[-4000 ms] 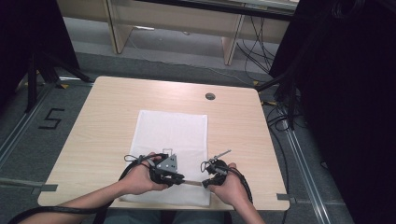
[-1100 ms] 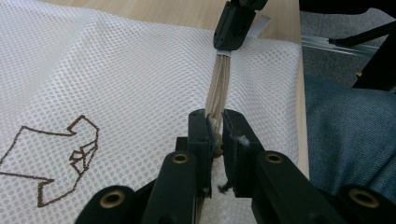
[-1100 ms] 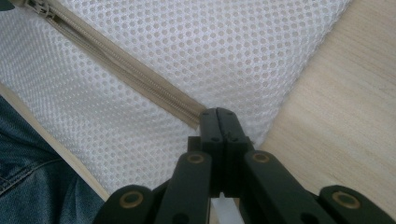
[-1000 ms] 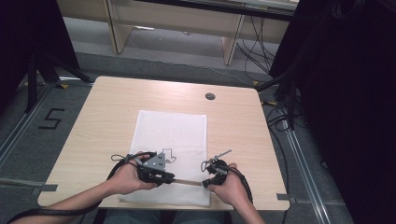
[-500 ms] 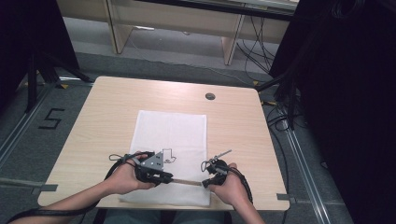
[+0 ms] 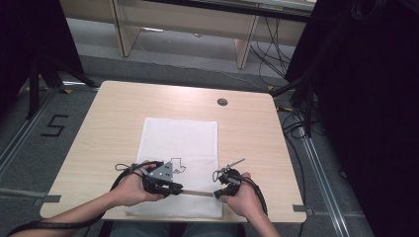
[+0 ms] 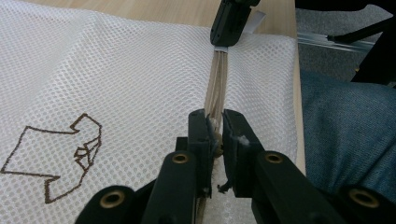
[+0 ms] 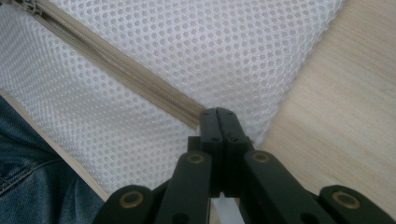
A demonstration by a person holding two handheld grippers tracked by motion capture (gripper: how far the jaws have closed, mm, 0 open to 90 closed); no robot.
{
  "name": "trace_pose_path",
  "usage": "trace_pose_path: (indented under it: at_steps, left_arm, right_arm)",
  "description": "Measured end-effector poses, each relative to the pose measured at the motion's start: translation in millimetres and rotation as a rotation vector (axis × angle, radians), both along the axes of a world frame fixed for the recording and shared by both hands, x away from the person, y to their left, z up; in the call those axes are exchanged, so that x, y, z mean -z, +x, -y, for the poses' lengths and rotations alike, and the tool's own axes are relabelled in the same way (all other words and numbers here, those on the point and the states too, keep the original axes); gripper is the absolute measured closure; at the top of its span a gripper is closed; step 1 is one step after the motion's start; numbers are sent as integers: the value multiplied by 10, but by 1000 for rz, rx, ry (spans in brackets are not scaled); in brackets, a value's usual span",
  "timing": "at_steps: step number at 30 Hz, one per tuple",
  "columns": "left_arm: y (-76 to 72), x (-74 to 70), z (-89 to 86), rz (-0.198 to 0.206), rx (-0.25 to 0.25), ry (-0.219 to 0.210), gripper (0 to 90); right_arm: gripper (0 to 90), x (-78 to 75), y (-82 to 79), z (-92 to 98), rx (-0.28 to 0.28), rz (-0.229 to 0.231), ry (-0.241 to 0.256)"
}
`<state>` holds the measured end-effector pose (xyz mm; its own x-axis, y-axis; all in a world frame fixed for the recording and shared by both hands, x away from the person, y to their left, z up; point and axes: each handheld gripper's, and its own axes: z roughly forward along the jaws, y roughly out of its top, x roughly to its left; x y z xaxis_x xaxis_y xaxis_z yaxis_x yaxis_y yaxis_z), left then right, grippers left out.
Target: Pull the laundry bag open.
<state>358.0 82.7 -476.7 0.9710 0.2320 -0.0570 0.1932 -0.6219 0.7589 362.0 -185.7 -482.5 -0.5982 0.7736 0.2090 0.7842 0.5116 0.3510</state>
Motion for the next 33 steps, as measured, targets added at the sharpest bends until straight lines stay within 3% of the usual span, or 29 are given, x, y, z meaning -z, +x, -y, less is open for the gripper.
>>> trace_pose_path:
  at_steps: [33]
  left_arm:
    - [26,25,-123,-14,-11,13,818]
  right_arm:
    - [900,-6,-17,-16,10,8,-13]
